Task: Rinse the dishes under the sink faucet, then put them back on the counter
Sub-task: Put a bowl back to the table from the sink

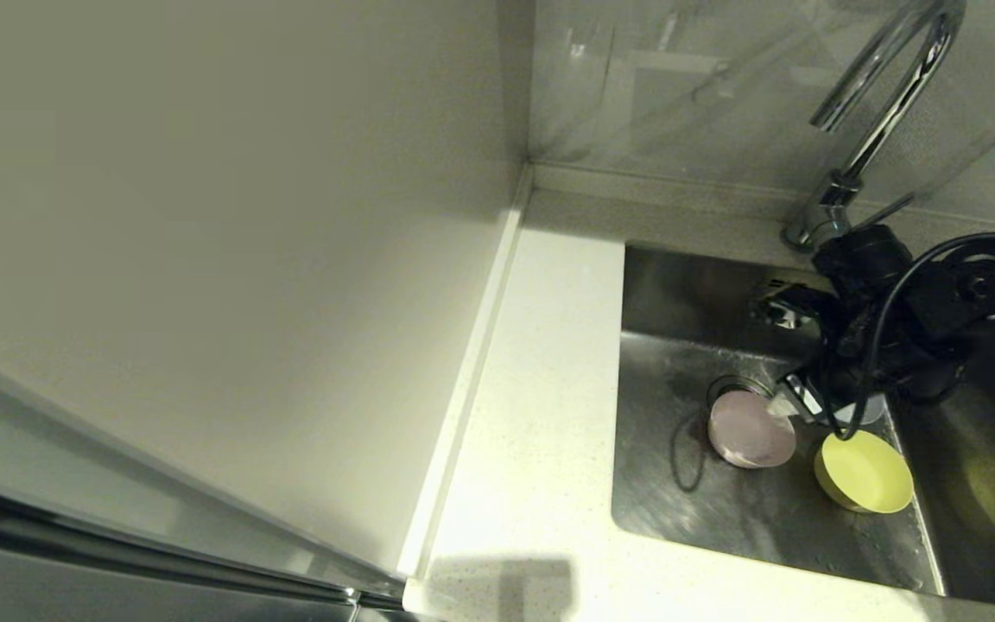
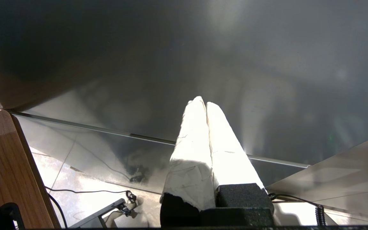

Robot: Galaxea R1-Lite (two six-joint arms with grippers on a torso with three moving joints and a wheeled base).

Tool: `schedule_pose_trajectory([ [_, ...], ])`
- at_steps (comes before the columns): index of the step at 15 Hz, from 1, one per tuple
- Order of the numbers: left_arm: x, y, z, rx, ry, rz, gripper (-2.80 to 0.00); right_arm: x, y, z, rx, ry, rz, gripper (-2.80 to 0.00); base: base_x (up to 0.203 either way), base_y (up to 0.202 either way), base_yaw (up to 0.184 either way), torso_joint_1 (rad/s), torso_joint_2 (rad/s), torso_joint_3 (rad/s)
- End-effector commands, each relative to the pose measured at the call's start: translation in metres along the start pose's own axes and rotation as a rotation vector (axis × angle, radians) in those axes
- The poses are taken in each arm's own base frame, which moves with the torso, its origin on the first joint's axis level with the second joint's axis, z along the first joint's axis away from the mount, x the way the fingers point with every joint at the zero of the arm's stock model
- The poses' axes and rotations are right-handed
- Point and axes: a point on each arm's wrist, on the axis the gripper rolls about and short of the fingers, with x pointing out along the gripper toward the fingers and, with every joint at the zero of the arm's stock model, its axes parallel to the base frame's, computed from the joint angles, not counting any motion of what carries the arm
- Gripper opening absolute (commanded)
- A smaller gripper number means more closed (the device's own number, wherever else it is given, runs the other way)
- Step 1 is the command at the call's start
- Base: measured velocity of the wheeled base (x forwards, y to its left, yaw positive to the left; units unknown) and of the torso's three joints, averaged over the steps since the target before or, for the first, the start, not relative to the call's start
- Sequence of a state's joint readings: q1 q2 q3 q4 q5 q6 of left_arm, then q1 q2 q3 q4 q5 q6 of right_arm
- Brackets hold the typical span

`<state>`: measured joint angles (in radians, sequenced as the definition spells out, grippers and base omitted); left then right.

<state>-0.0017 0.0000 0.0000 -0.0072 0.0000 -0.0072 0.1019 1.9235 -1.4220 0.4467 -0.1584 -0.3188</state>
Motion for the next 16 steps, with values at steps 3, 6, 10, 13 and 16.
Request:
schedule_pose_trajectory([
  [3,0.0,0.0,-0.001,0.0,0.003,0.001,-2.8,0.053,0.002,0.024,-0.031,-0.168,-0.087,0.0,0.0,0.0,0.0,0.0,0.0,0.0],
  [6,0.0,0.0,-0.001,0.0,0.003,0.0,-2.8,0.062,-0.01,0.021,-0.003,-0.163,-0.183,0.0,0.0,0.0,0.0,0.0,0.0,0.0],
  [10,0.0,0.0,-0.001,0.0,0.003,0.0,-2.8,0.059,-0.043,-0.003,-0.033,-0.125,-0.333,0.0,0.0,0.0,0.0,0.0,0.0,0.0],
  [13,0.0,0.0,-0.001,0.0,0.003,0.0,-2.8,0.051,-0.06,-0.025,-0.071,0.012,-0.311,0.0,0.0,0.0,0.0,0.0,0.0,0.0],
  [16,0.0,0.0,-0.001,0.0,0.003,0.0,-2.8,0.044,-0.062,-0.046,-0.069,0.248,-0.191,0.0,0.0,0.0,0.0,0.0,0.0,0.0],
])
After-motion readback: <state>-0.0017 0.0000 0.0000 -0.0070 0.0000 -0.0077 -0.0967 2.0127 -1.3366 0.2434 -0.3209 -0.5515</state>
